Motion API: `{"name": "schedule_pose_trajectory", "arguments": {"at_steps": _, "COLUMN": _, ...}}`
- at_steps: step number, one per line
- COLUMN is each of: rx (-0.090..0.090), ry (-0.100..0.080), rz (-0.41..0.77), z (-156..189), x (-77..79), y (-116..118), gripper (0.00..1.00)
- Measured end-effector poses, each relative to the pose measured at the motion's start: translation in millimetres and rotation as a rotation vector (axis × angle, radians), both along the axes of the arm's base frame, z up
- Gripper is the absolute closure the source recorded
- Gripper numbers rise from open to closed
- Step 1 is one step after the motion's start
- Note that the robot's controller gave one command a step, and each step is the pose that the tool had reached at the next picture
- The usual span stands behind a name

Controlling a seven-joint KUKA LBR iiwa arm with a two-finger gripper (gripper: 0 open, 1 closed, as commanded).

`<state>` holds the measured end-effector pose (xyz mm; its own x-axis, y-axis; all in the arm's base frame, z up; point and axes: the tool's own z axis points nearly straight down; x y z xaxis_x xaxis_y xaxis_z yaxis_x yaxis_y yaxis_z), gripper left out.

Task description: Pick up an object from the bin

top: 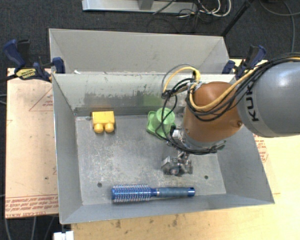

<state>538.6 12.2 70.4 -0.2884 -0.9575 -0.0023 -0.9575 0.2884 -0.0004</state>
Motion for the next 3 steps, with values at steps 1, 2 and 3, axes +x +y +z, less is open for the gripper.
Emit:
{"name": "schedule_pose_trajectory", "arguments": {"at_steps": 1, "rx": -0.002, "ry": -0.009, "rz": -0.040, "z": 126.9, "x": -1.6, "y": -48.5, "gripper": 1.00}}
{"name": "schedule_pose_trajectory", "arguments": {"at_steps": 2, "rx": 0.001, "ry": -0.001, "rz": -0.036, "z": 122.6, "x": -3.3, "y": -46.1, "gripper": 0.00}}
{"name": "schedule_pose_trajectory", "arguments": {"at_steps": 3, "rx": 0.003, "ry": 0.003, "rz": 0.112, "z": 8.3, "x": 47.7, "y": -43.3, "gripper": 0.00}}
